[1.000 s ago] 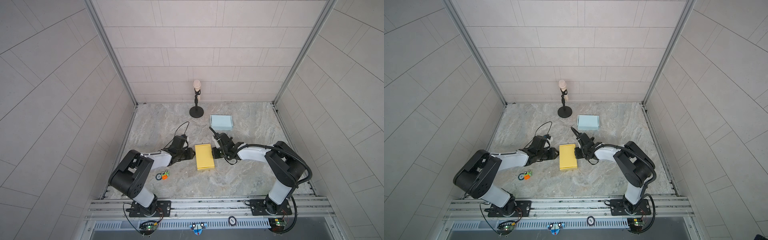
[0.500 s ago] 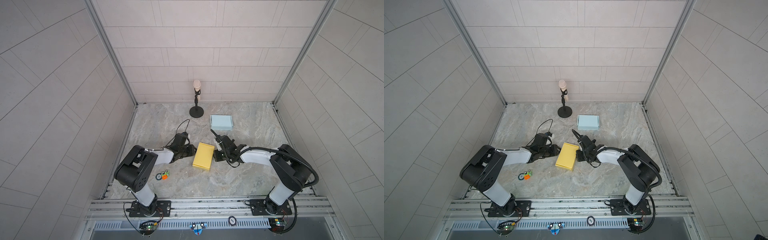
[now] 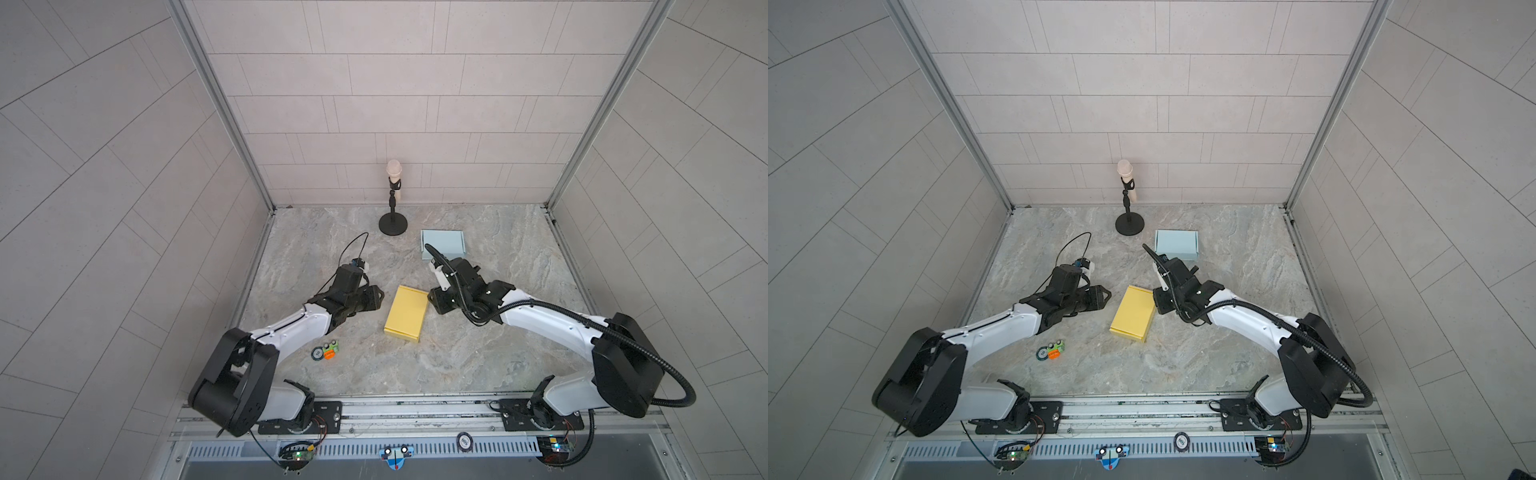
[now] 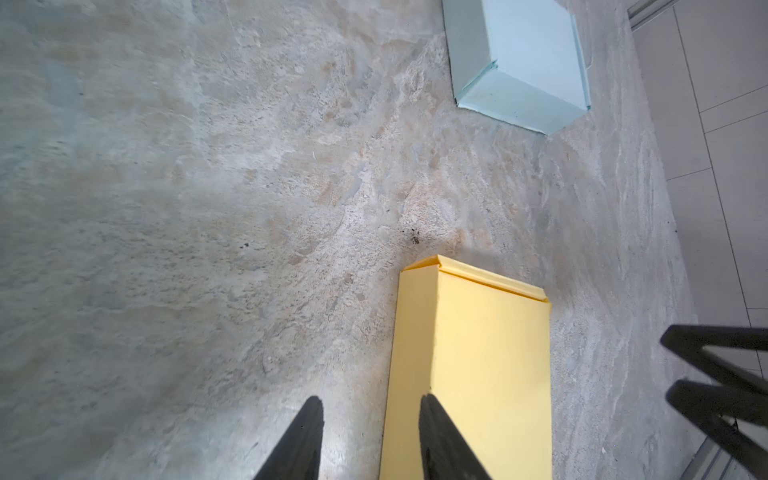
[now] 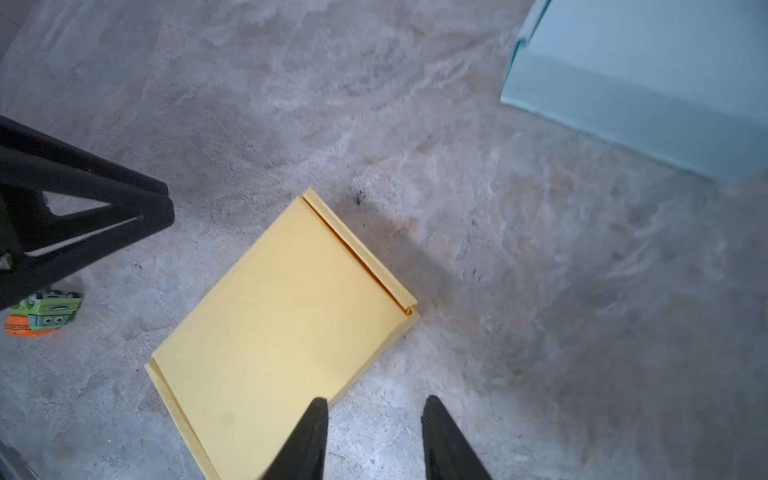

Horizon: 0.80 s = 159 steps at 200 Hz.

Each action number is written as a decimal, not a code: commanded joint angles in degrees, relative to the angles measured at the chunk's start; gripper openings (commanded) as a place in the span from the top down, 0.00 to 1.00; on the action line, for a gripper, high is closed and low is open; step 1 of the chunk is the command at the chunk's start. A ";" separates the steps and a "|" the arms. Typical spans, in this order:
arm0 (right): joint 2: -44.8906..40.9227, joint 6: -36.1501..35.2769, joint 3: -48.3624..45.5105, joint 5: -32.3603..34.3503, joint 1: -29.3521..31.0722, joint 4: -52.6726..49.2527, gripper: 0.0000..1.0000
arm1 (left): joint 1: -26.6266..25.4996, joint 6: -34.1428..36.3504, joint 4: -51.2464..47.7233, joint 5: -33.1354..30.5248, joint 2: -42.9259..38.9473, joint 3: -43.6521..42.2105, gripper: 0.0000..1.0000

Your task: Fold the paper box

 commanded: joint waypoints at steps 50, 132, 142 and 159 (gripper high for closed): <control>9.78 -4.08 10.34 -4.91 -1.46 -3.72 0.30 | -12.48 -7.37 -8.27 -7.02 -18.30 -9.79 0.35; 21.40 -3.93 19.64 -7.66 -3.61 -5.03 0.24 | -23.69 -15.58 -0.07 -9.59 -17.11 -14.42 0.00; 22.49 -3.70 20.25 -8.25 -3.61 -4.96 0.24 | -24.49 -15.96 1.80 -9.47 -15.10 -14.20 0.00; 24.39 -3.32 21.02 -9.25 -3.61 -4.84 0.24 | -25.02 -16.42 4.73 -8.83 -12.16 -14.16 0.00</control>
